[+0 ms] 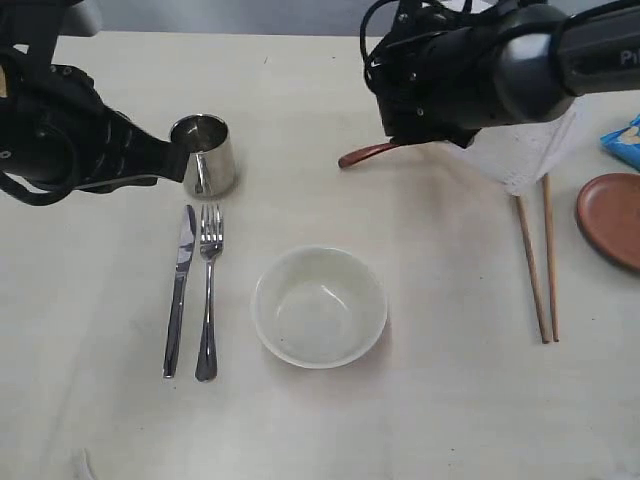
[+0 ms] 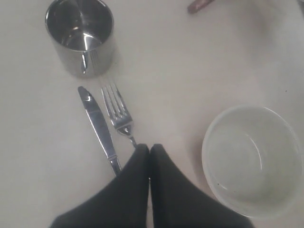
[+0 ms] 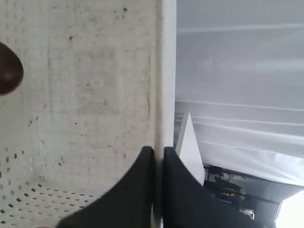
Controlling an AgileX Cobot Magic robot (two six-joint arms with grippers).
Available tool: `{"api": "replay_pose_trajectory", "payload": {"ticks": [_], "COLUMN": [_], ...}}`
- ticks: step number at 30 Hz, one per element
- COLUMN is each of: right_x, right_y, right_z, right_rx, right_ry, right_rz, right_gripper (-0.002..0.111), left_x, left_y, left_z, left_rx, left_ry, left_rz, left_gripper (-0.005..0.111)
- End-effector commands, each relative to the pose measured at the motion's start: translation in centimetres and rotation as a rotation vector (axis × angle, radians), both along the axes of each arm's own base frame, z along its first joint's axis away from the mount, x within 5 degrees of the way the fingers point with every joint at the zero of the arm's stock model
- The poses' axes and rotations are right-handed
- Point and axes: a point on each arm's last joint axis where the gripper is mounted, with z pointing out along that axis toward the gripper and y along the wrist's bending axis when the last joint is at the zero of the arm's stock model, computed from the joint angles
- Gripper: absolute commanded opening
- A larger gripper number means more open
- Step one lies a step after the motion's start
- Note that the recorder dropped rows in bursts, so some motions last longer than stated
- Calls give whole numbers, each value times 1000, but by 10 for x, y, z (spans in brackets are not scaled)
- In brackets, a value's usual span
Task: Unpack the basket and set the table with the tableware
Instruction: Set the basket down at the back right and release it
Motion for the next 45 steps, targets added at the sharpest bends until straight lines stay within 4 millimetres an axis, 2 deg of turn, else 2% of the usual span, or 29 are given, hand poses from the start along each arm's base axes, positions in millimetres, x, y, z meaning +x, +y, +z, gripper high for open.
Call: {"api": "replay_pose_trajectory", "payload": {"ticks": [1,5,10,16,19,22,26,29,31,36,39,40,41,42,45], "right_x": [4,10,21,27,26,22,9,3,5,28,48,63,70,85,109], "right_y": [-13,-25,-54,-85,-95,-94,-79,-67,-66,-79,-94,-108,-117,-131,-153], "right_z": [5,7,11,26,35,47,56,56,60,76,87,91,90,89,82], "right_rx": [-12,-33,-65,-67,-52,-7,95,286,421,774,965,1027,1034,1039,1096], "right_ry": [-13,-14,-14,-44,-68,-117,-124,-110,-126,-139,-153,-155,-149,-117,-19], "right_rz": [-46,-68,-127,-198,-223,-230,-224,-191,-208,-269,-296,-304,-316,-317,-333], "right_gripper": [-1,-1,-1,-1,-1,-1,-1,-1,-1,-1,-1,-1,-1,-1,-1], "left_x": [-1,-1,-1,-1,-1,-1,-1,-1,-1,-1,-1,-1,-1,-1,-1], "left_y": [0,0,0,0,0,0,0,0,0,0,0,0,0,0,0], "left_z": [3,3,3,3,3,3,3,3,3,2,2,2,2,2,2], "left_rx": [-14,-14,-14,-16,-17,-20,-20,-18,-15,-14,-14,-14,-14,-14,-14], "left_ry": [-8,-8,-8,-12,-13,-14,-14,-10,-6,-4,-4,-4,-4,-4,-4], "left_rz": [2,2,2,2,2,3,3,3,2,2,2,2,2,2,2], "left_gripper": [0,0,0,0,0,0,0,0,0,0,0,0,0,0,0]}}
